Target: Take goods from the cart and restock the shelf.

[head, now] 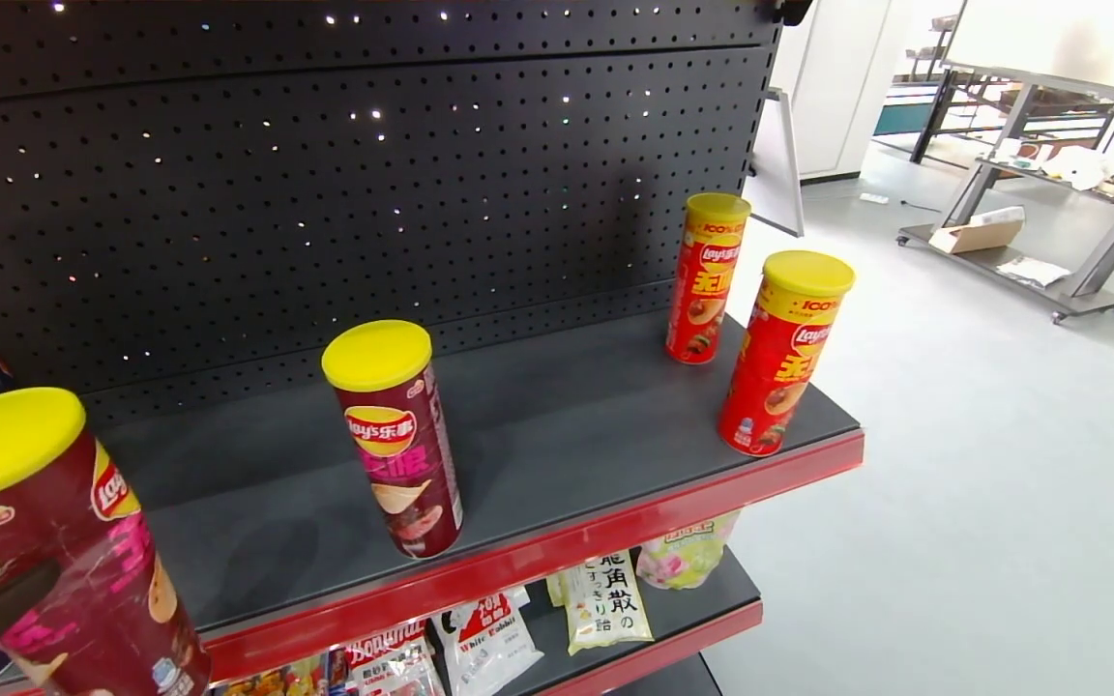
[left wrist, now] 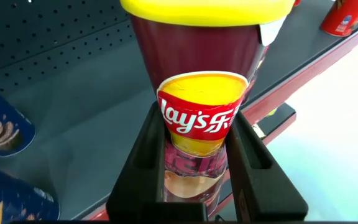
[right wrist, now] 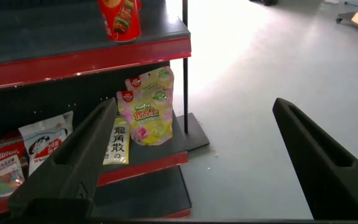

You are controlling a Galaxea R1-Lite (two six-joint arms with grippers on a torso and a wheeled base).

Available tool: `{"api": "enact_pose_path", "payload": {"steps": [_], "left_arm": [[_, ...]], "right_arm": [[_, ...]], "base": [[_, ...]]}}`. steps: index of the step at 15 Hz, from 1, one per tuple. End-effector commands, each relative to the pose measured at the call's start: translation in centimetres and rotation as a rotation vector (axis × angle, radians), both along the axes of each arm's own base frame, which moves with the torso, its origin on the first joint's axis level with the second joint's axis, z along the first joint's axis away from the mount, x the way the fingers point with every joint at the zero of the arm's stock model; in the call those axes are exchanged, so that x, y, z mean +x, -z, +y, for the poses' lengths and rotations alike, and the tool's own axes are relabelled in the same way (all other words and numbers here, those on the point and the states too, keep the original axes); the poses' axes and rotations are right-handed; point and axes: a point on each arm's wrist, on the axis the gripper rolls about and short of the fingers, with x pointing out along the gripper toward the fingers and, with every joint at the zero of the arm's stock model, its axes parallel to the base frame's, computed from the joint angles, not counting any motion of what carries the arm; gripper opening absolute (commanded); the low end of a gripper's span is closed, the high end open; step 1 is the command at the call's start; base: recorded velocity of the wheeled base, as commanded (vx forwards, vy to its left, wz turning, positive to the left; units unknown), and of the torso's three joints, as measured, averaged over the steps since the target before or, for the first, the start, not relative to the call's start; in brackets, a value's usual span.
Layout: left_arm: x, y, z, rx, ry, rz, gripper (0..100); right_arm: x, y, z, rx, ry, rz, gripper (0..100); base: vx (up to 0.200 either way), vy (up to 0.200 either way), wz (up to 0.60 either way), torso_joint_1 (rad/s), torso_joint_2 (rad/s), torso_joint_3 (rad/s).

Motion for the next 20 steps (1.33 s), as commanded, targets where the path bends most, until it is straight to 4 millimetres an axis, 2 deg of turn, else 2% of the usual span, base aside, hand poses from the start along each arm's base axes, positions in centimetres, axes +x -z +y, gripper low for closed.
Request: {"api": "enact_pose_path", "payload": {"steps": [1, 4, 5, 8, 9, 11, 14, 15, 16, 17, 20], "left_arm": [[2.2, -0.2, -0.2, 0.006, -0.007, 0.057, 0], [6.0, -1.5, 0.0, 0.006, -0.064, 0.084, 0], [8.2, -2.0, 0.1, 0.012, -0.087, 0.089, 0], [12.0, -2.5, 0.0, 0.024, -0.115, 0.106, 0], [12.9, -2.6, -0.1, 0.024, -0.115, 0.108, 0], [16.0, -2.2, -0.3, 0.028, -0.103, 0.110, 0], [20.8, -1.6, -0.6, 0.002, -0.060, -0.006, 0], [21.0, -1.6, -0.7, 0.000, -0.053, -0.007, 0], [22.5, -1.3, -1.0, -0.019, 0.047, 0.002, 0], [23.1, -1.4, -1.2, -0.036, 0.099, 0.012, 0], [23.8, -1.3, -2.9, -0.067, 0.199, 0.039, 0]], "right_arm": [[0.0, 0.0, 0.0, 0.000, -0.001, 0.001, 100], [0.0, 0.0, 0.0, 0.000, -0.001, 0.001, 100], [0.0, 0.0, 0.0, 0.000, -0.001, 0.001, 100], [0.0, 0.0, 0.0, 0.000, -0.001, 0.001, 100], [0.0, 0.0, 0.0, 0.000, -0.001, 0.000, 100], [0.0, 0.0, 0.0, 0.000, -0.001, 0.001, 100], [0.0, 0.0, 0.0, 0.000, -0.001, 0.001, 100], [0.0, 0.0, 0.0, 0.000, -0.001, 0.001, 100], [0.0, 0.0, 0.0, 0.000, -0.001, 0.000, 100], [0.0, 0.0, 0.0, 0.000, -0.001, 0.000, 100], [0.0, 0.0, 0.0, 0.000, -0.001, 0.001, 100]], "base": [[0.000, 0.000, 0.00, 0.000, 0.00, 0.000], [0.000, 0.000, 0.00, 0.000, 0.00, 0.000], [0.000, 0.000, 0.00, 0.000, 0.00, 0.000], [0.000, 0.000, 0.00, 0.000, 0.00, 0.000], [0.000, 0.000, 0.00, 0.000, 0.00, 0.000], [0.000, 0.000, 0.00, 0.000, 0.00, 0.000], [0.000, 0.000, 0.00, 0.000, 0.00, 0.000], [0.000, 0.000, 0.00, 0.000, 0.00, 0.000], [0.000, 0.000, 0.00, 0.000, 0.00, 0.000], [0.000, 0.000, 0.00, 0.000, 0.00, 0.000], [0.000, 0.000, 0.00, 0.000, 0.00, 0.000]]}}
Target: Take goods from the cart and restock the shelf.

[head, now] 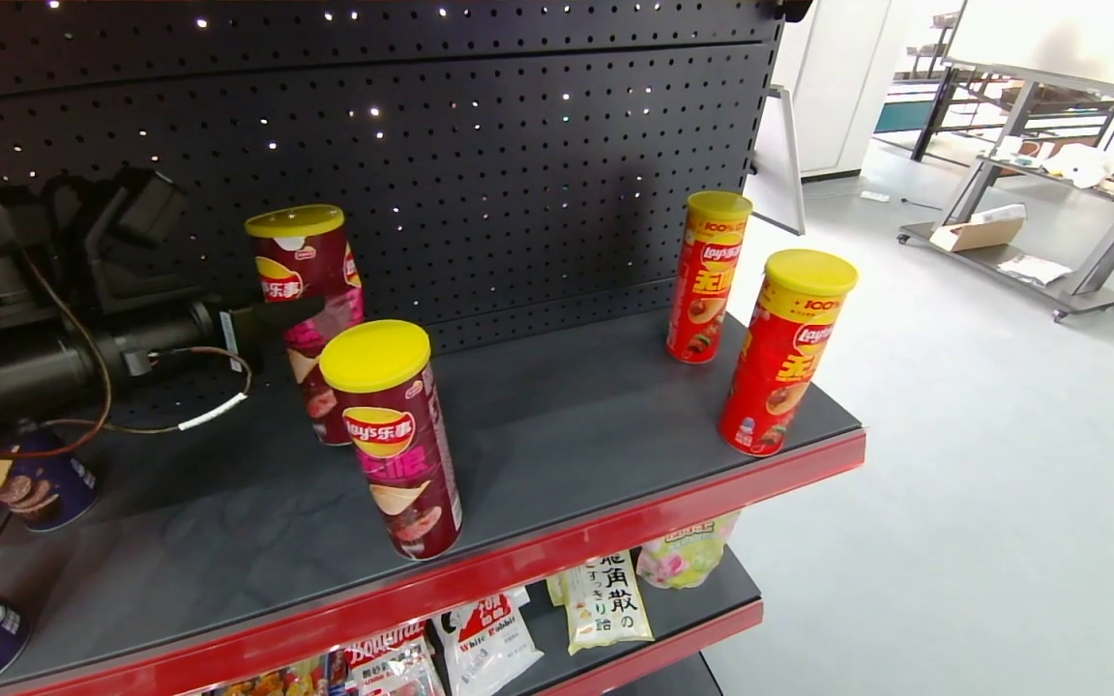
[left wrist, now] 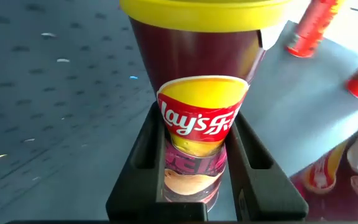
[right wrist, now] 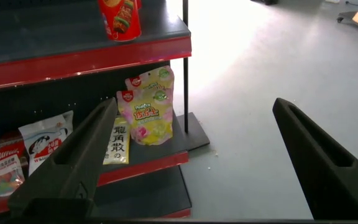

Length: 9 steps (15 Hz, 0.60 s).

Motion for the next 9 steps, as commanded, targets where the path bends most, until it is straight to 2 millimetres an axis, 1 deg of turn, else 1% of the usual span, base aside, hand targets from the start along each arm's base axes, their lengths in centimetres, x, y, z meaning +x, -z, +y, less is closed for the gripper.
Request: {"api": "enact_pose_path", "payload": {"steps": [1, 4, 6, 7, 9], "left_arm": [[1.4, 1.1, -1.2, -0.001, 0.039, 0.038, 0], [2.6, 1.2, -1.6, 0.002, 0.051, 0.037, 0], [3.7, 1.7, -1.8, 0.005, 0.053, 0.034, 0], [4.5, 1.9, -2.0, 0.001, 0.057, 0.003, 0], [5.2, 2.4, -2.8, -0.007, 0.077, -0.039, 0]], "right_arm": [[0.0, 0.0, 0.0, 0.000, -0.001, -0.001, 100], [0.0, 0.0, 0.0, 0.000, -0.001, 0.001, 100], [0.0, 0.0, 0.0, 0.000, -0.001, 0.001, 100], [0.0, 0.0, 0.0, 0.000, -0.001, 0.001, 100], [0.0, 0.0, 0.0, 0.000, -0.001, 0.001, 100]], "base": [[0.000, 0.000, 0.00, 0.000, 0.00, 0.000], [0.000, 0.000, 0.00, 0.000, 0.00, 0.000], [0.000, 0.000, 0.00, 0.000, 0.00, 0.000], [0.000, 0.000, 0.00, 0.000, 0.00, 0.000], [0.000, 0.000, 0.00, 0.000, 0.00, 0.000]]}}
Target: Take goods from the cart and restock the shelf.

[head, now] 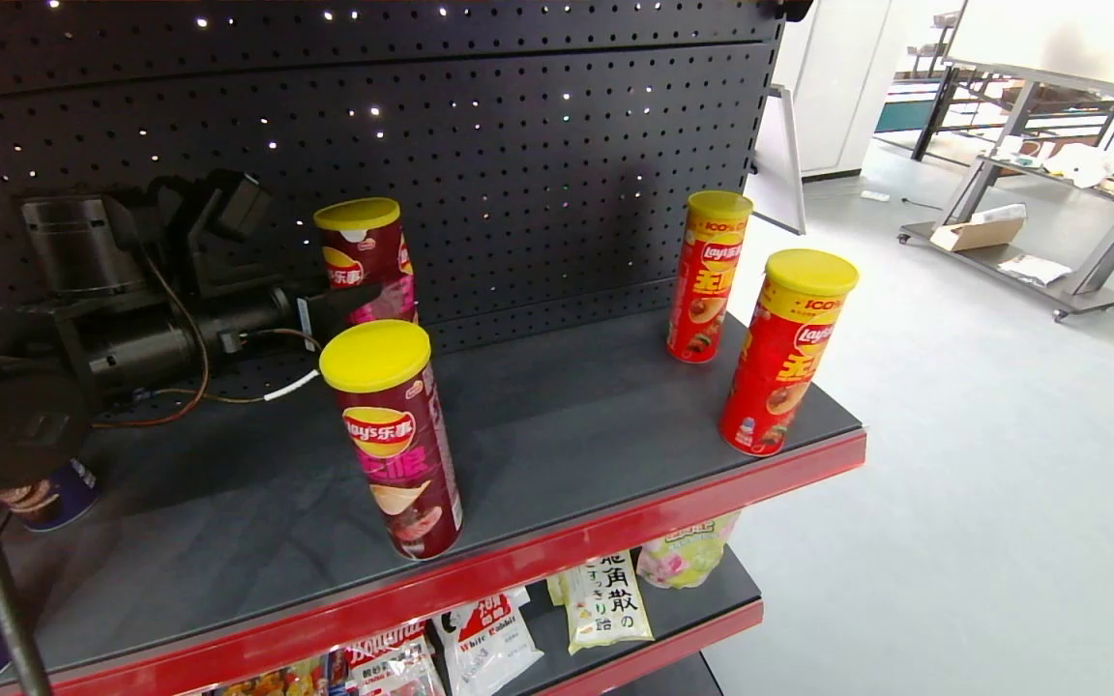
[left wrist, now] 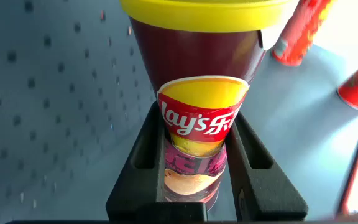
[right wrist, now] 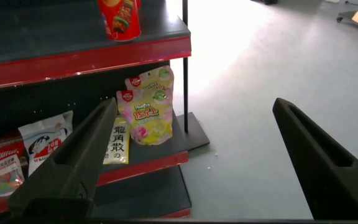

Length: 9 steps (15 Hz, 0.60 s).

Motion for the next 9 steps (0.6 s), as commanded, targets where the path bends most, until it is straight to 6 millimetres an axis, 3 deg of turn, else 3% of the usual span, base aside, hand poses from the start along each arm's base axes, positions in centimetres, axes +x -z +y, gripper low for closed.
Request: {"api": "enact_pose_path", "payload": {"steps": [1, 9], "left_arm": [[0.9, 1.1, -0.5, 0.001, 0.011, 0.015, 0], [2.8, 2.7, -0.3, 0.012, -0.011, -0.078, 0]], "right_arm": [[0.0, 0.0, 0.0, 0.000, -0.001, 0.001, 100], [0.0, 0.0, 0.0, 0.000, -0.001, 0.001, 100]], "base": [[0.000, 0.000, 0.00, 0.000, 0.00, 0.000], [0.000, 0.000, 0.00, 0.000, 0.00, 0.000]]}}
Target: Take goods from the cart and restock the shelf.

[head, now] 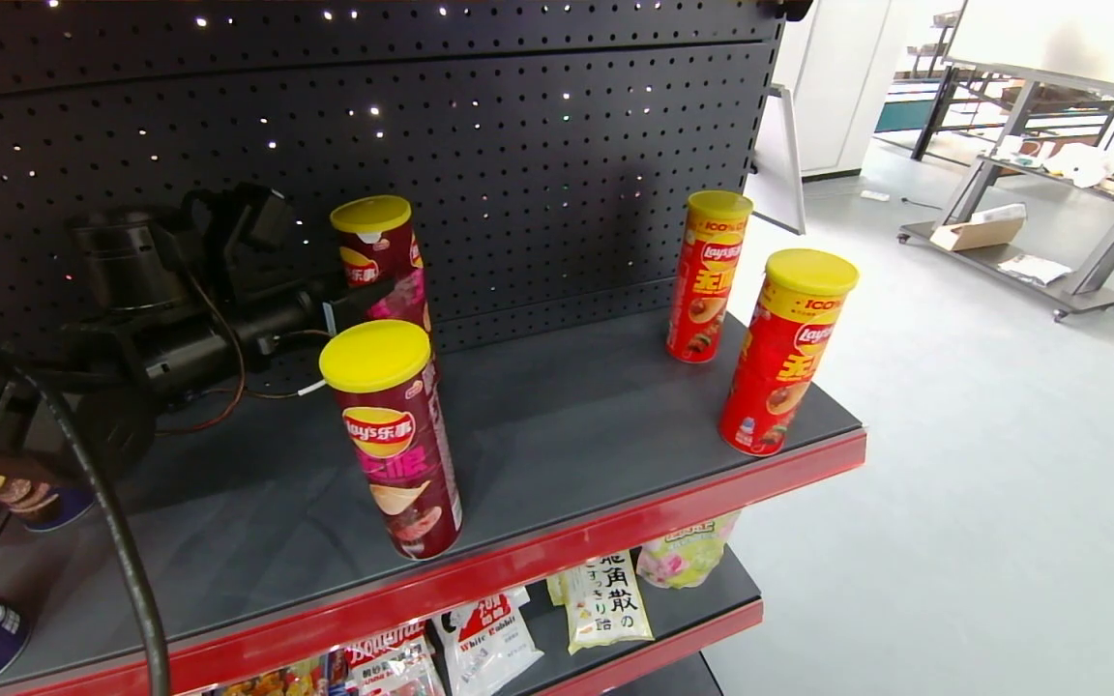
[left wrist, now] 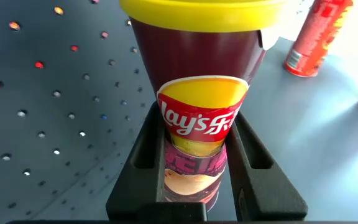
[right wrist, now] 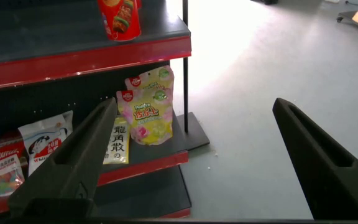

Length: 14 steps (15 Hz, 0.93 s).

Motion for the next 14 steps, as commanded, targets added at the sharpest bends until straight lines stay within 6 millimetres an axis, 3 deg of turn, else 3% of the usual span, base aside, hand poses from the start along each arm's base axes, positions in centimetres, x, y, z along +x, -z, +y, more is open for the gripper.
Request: {"api": "enact_pose_path", "payload": {"steps": [1, 14], "left_arm": [[0.7, 1.1, -0.1, 0.003, -0.002, 0.007, 0], [0.9, 2.8, 0.4, 0.007, -0.045, 0.022, 0]], "right_arm": [[0.0, 0.0, 0.0, 0.000, -0.001, 0.001, 100], [0.0, 0.0, 0.0, 0.000, -0.001, 0.001, 100]], "base": [[0.000, 0.000, 0.00, 0.000, 0.00, 0.000], [0.000, 0.000, 0.00, 0.000, 0.00, 0.000]]}}
